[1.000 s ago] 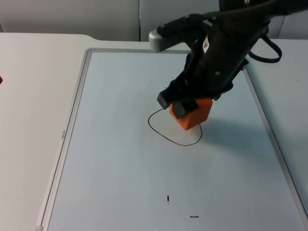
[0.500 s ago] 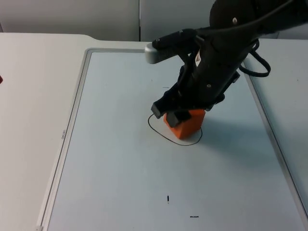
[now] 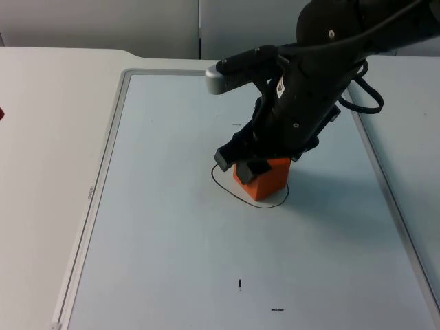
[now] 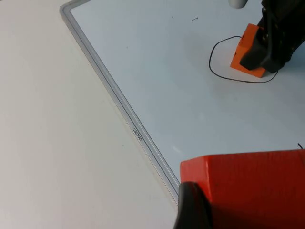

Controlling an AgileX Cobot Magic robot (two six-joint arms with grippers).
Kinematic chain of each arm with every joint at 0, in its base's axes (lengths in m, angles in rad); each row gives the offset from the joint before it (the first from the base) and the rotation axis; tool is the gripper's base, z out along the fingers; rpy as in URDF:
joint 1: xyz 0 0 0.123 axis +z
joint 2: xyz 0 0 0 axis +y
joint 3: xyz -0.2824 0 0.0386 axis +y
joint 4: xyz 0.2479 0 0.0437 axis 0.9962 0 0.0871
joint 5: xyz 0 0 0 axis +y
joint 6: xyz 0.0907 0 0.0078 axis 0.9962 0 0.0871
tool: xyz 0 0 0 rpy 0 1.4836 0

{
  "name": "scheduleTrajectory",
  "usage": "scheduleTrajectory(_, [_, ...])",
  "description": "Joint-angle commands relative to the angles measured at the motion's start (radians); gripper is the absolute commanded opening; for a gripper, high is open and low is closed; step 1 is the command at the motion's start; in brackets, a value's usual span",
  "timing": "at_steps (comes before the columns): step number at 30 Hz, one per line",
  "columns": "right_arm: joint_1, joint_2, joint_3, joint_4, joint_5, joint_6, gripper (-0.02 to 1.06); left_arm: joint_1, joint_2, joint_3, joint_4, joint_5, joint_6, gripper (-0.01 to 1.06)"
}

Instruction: Pick up one cube with the left hand and another cube with the right hand. First place the cube in the right hand at the target position, then stack the cube in the left hand on top.

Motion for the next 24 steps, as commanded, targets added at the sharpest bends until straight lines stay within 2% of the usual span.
scheduleTrajectory(1, [-0.001, 0.009, -0.005, 0.006, 0.002, -0.004, 0.11, -0.004, -0.007, 0.0, -0.007, -0.018, -0.005, 0.05])
scheduleTrajectory(2, [-0.001, 0.007, -0.005, 0.006, 0.002, -0.004, 0.19, -0.004, -0.007, 0.0, -0.007, -0.018, -0.005, 0.05])
scheduleTrajectory(3, [-0.001, 0.006, -0.005, 0.008, 0.002, -0.004, 0.34, -0.004, -0.007, 0.0, -0.007, -0.018, -0.005, 0.05])
scheduleTrajectory(4, [-0.001, 0.004, -0.005, 0.008, 0.002, -0.004, 0.4, -0.004, -0.007, 0.0, -0.007, -0.018, -0.005, 0.05])
scheduleTrajectory(6, [-0.001, -0.003, -0.005, 0.008, 0.002, -0.004, 0.64, -0.004, -0.007, 0.0, -0.007, -0.018, -0.005, 0.05])
scheduleTrajectory(7, [-0.001, -0.003, -0.005, 0.008, 0.002, -0.004, 0.64, -0.004, -0.007, 0.0, -0.007, -0.018, -0.005, 0.05])
scheduleTrajectory(10, [-0.001, -0.025, -0.005, 0.008, -0.006, -0.004, 0.99, -0.004, -0.007, 0.0, -0.007, -0.018, -0.005, 0.05])
scheduleTrajectory(11, [-0.001, -0.029, -0.005, 0.008, -0.014, -0.004, 1.04, -0.004, -0.007, 0.0, -0.007, -0.018, -0.005, 0.05])
scheduleTrajectory(18, [0.001, -0.122, -0.005, 0.008, -0.039, -0.006, 1.05, -0.004, -0.007, 0.0, -0.007, -0.018, -0.005, 0.05])
scheduleTrajectory(24, [0.004, -0.357, -0.005, 0.008, -0.021, -0.03, 1.04, -0.004, -0.007, 0.0, -0.007, -0.018, -0.005, 0.05])
